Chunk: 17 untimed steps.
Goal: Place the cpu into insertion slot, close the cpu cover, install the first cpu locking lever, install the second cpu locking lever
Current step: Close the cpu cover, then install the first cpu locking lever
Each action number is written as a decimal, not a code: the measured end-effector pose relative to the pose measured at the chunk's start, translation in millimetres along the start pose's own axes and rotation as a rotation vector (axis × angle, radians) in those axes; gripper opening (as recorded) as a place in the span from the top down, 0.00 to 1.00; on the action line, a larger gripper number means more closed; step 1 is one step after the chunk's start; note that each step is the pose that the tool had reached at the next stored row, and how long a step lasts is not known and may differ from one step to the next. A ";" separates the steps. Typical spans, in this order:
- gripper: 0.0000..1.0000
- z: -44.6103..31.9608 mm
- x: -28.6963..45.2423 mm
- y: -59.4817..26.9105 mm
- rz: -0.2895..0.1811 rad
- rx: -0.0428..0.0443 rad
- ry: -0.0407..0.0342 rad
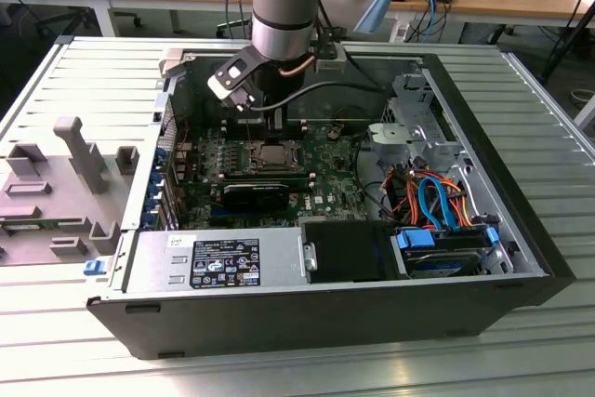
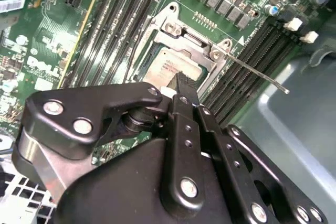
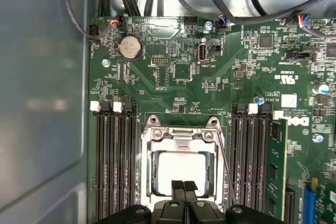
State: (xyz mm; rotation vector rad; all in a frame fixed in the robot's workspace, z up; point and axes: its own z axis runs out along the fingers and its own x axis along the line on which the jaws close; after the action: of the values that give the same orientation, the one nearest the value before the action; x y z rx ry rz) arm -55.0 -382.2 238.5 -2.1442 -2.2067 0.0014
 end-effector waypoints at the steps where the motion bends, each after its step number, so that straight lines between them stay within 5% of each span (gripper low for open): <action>1: 0.89 -2.2 0.1 -0.1 0.000 0.0000 0.0000; 7: 0.89 -11.0 0.5 -0.5 0.000 0.0000 0.0000; 17: 0.89 -11.3 0.5 -0.5 0.000 0.0000 0.0000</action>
State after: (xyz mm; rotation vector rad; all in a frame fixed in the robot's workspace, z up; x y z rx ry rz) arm -55.0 -382.2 249.9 -2.1442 -2.2067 0.0013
